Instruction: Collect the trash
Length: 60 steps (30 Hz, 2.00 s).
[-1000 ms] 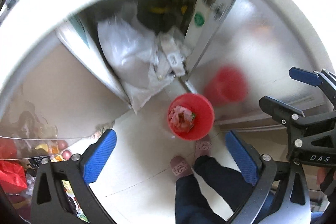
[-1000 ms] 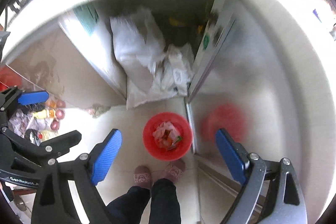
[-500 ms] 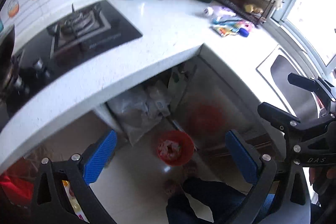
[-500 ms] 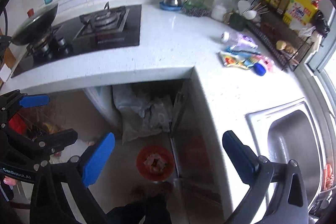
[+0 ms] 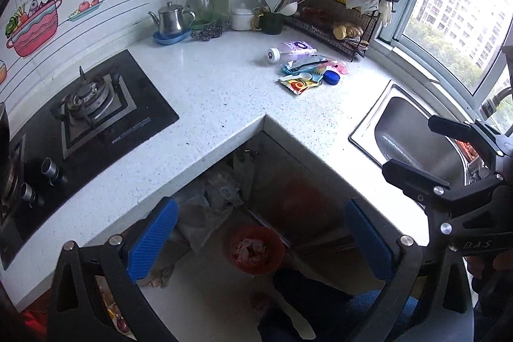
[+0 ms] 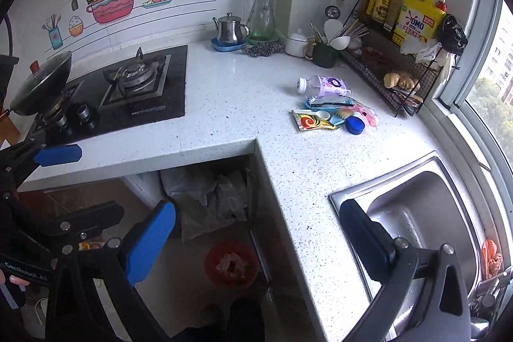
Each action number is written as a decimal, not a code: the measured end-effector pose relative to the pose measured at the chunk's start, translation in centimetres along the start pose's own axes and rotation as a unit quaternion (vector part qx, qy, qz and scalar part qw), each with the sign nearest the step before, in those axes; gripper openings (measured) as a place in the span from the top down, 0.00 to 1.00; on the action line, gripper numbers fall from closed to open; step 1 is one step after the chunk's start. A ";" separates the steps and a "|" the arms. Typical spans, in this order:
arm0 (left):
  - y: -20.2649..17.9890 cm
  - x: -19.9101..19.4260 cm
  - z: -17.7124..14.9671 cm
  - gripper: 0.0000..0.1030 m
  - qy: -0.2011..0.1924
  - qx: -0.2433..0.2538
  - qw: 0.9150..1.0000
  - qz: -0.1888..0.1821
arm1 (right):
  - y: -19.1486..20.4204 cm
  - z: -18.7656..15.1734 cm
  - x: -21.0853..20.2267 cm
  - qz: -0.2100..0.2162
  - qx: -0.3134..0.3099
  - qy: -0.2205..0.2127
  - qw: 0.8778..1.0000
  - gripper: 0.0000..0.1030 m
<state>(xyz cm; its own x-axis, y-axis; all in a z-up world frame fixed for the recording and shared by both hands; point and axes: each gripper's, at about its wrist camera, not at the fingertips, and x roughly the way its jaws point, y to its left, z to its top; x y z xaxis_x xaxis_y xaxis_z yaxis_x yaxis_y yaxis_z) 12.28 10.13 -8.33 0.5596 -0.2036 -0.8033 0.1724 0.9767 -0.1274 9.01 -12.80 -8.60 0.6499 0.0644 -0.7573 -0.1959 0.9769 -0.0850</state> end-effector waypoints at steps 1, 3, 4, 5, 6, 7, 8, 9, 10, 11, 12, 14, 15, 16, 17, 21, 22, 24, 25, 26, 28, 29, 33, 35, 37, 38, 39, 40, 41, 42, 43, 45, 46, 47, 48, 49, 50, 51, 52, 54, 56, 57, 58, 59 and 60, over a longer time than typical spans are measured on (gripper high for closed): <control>-0.1 0.3 0.8 0.00 0.002 0.001 1.000 -0.005 | -0.5 0.2 -0.2 -0.003 0.005 -0.003 1.000 0.00; -0.5 0.9 2.1 0.00 0.004 0.007 1.000 -0.008 | -1.3 0.6 -0.2 -0.007 0.015 -0.008 1.000 0.00; -0.7 1.3 2.9 0.00 0.004 0.013 1.000 -0.008 | -1.8 0.8 -0.3 -0.008 0.021 -0.008 1.000 0.00; -1.0 1.5 3.5 0.00 0.004 0.018 1.000 -0.008 | -2.3 1.1 -0.2 -0.009 0.026 -0.008 1.000 0.00; -1.3 1.7 4.1 0.00 0.003 0.023 1.000 -0.007 | -2.7 1.3 0.0 -0.012 0.033 -0.009 0.999 0.00; -1.6 2.1 5.0 0.00 0.003 0.029 1.000 -0.008 | -3.3 1.7 0.2 -0.011 0.038 -0.008 0.999 0.00; -1.8 2.5 5.7 0.00 0.003 0.033 0.999 -0.010 | -3.8 2.0 0.4 -0.010 0.042 -0.008 0.999 0.00; -2.0 2.9 6.5 0.00 0.004 0.038 0.999 -0.011 | -4.3 2.3 0.7 -0.009 0.047 -0.008 0.999 0.00; -2.3 3.4 7.3 0.00 0.004 0.043 0.999 -0.013 | -4.8 2.7 0.9 -0.009 0.051 -0.008 0.999 0.00; -2.5 3.8 8.0 0.00 0.005 0.048 0.999 -0.014 | -5.4 3.0 1.1 -0.009 0.055 -0.009 0.998 0.00; -2.8 4.3 8.7 0.00 0.005 0.052 0.999 -0.014 | -6.0 3.4 1.3 -0.010 0.060 -0.010 0.998 0.00; -3.3 5.4 10.5 0.00 0.007 0.062 0.998 -0.015 | -7.2 4.2 1.9 -0.011 0.069 -0.012 0.998 0.00; -3.6 5.9 11.4 0.00 0.008 0.065 0.998 -0.016 | -8.0 4.6 2.1 -0.011 0.075 -0.013 0.997 0.00; -3.9 6.6 12.4 0.00 0.008 0.070 0.997 -0.018 | -8.7 5.2 2.5 -0.010 0.080 -0.013 0.997 0.00; -4.1 7.1 13.2 0.00 0.009 0.073 0.997 -0.019 | -9.4 5.5 2.9 -0.010 0.086 -0.012 0.996 0.00; -5.2 9.4 16.6 0.00 0.012 0.090 0.996 -0.020 | -12.0 7.2 4.4 -0.015 0.103 -0.013 0.994 0.00; -5.4 10.0 17.5 0.00 0.013 0.094 0.995 -0.021 | -12.7 7.7 4.9 -0.015 0.107 -0.010 0.994 0.00; -5.8 11.4 19.2 0.00 0.017 0.101 0.995 -0.021 | -13.9 8.5 5.8 -0.012 0.112 -0.004 0.994 0.00; -6.0 12.0 19.9 0.00 0.019 0.104 0.994 -0.021 | -14.4 8.8 6.3 -0.012 0.114 -0.001 0.993 0.00; -6.1 12.5 20.5 0.00 0.021 0.106 0.994 -0.021 | -14.9 9.1 6.6 -0.010 0.116 0.003 0.993 0.00; -6.3 13.7 21.7 0.00 0.024 0.109 0.993 -0.023 | -15.7 9.6 7.6 -0.005 0.117 0.010 0.993 0.00; -6.3 14.3 22.2 0.00 0.026 0.110 0.993 -0.026 | -16.0 9.8 8.1 -0.003 0.116 0.014 0.993 0.00; -6.5 16.9 24.3 0.00 0.041 0.119 0.992 -0.032 | -17.4 10.6 10.1 -0.002 0.113 0.031 0.993 0.00; -6.6 18.3 25.5 0.00 0.048 0.128 0.990 -0.030 | -18.2 11.1 11.1 0.002 0.120 0.035 0.992 0.00; -6.6 19.7 26.6 0.00 0.052 0.136 0.989 -0.031 | -19.1 11.6 12.2 0.006 0.124 0.039 0.991 0.00; -6.7 20.4 27.2 0.00 0.055 0.137 0.989 -0.031 | -19.4 11.9 12.8 0.006 0.125 0.044 0.991 0.00; -6.8 21.2 27.7 0.00 0.059 0.138 0.988 -0.033 | -19.8 12.2 13.5 0.008 0.126 0.048 0.991 0.00; -6.8 22.2 28.4 0.00 0.064 0.139 0.987 -0.037 | -20.2 12.5 14.2 0.010 0.126 0.052 0.991 0.00; -6.8 23.1 28.9 0.00 0.069 0.142 0.987 -0.039 | -20.6 12.9 15.0 0.011 0.126 0.057 0.990 0.00; -6.9 24.1 29.4 0.00 0.073 0.147 0.986 -0.041 | -21.0 13.1 15.7 0.012 0.127 0.061 0.990 0.00; -7.1 25.0 29.8 0.00 0.076 0.152 0.984 -0.044 | -21.3 13.4 16.4 0.013 0.126 0.066 0.990 0.00; -7.5 27.2 30.6 0.00 0.084 0.168 0.981 -0.045 | -22.1 14.0 17.9 0.018 0.125 0.074 0.989 0.00; -7.7 28.2 30.7 0.00 0.088 0.174 0.980 -0.047 | -22.4 14.3 18.6 0.022 0.123 0.077 0.989 0.00; -7.8 29.2 31.0 0.00 0.093 0.177 0.979 -0.049 | -22.6 14.5 19.3 0.026 0.120 0.081 0.989 0.00; -7.9 30.2 31.2 0.00 0.098 0.180 0.977 -0.051 | -22.8 14.7 20.0 0.027 0.116 0.085 0.989 0.00; -8.0 31.1 31.3 0.00 0.102 0.183 0.976 -0.052 | -22.9 14.9 20.7 0.027 0.113 0.089 0.989 0.00; -8.1 32.0 31.5 0.00 0.106 0.188 0.975 -0.051 | -23.1 15.0 21.3 0.029 0.110 0.093 0.989 0.01; -8.2 32.9 31.6 0.00 0.110 0.192 0.974 -0.050 | -23.2 15.2 21.9 0.033 0.108 0.095 0.989 0.00; -8.3 33.7 31.7 0.00 0.115 0.198 0.972 -0.048 | -23.3 15.4 22.4 0.035 0.106 0.097 0.989 0.00; -8.3 35.0 31.9 0.00 0.122 0.206 0.970 -0.050 | -23.5 15.8 23.4 0.038 0.101 0.101 0.989 0.01; -8.5 36.3 32.0 0.00 0.131 0.215 0.966 -0.049 | -23.6 16.0 24.1 0.042 0.098 0.105 0.989 0.00; -8.5 36.6 32.0 0.00 0.134 0.220 0.965 -0.051 | -23.6 16.0 24.4 0.044 0.097 0.107 0.989 0.01; -8.6 37.0 32.0 0.00 0.137 0.226 0.963 -0.054 | -23.7 16.0 24.7 0.044 0.096 0.109 0.988 0.01; -8.6 37.4 32.1 0.00 0.138 0.231 0.962 -0.054 | -23.8 16.1 25.0 0.045 0.096 0.110 0.988 0.01; -8.7 37.8 32.2 0.00 0.141 0.236 0.960 -0.053 | -23.9 16.0 25.4 0.048 0.097 0.113 0.988 0.01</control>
<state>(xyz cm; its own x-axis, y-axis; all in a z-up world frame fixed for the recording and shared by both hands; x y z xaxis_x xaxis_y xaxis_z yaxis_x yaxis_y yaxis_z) 58.03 -8.21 -18.87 0.2889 -0.2101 -0.9340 0.6015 0.7988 0.0064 41.94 -31.22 -15.39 0.4505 0.1326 -0.8828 -0.0895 0.9906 0.1032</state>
